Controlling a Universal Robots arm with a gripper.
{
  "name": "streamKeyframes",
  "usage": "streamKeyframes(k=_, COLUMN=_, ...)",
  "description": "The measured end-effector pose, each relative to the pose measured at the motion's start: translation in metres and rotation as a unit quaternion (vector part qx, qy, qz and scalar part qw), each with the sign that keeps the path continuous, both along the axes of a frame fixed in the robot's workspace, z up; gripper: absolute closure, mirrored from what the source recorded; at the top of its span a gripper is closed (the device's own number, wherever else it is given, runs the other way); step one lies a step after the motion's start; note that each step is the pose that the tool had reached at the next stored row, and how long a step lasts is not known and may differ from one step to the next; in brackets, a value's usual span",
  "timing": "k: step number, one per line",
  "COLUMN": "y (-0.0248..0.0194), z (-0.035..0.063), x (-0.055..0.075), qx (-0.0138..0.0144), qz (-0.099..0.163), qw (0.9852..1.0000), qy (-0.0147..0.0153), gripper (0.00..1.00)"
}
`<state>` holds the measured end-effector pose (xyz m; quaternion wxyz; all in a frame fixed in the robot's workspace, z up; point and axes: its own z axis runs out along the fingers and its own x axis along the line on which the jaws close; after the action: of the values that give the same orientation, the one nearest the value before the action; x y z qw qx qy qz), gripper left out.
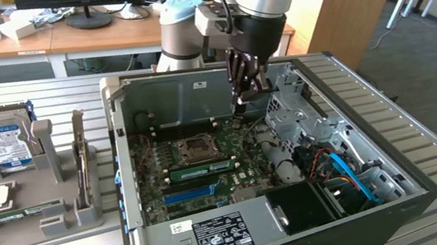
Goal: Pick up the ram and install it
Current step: 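Press down the ram until it locks into place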
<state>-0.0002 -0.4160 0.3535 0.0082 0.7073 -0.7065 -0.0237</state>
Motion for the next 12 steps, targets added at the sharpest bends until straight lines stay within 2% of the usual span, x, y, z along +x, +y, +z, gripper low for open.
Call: streamKeyframes(k=12, y=0.0, z=-0.005, x=0.0, qx=0.0, qz=0.0, qw=1.0, qy=0.0, gripper=0.9)
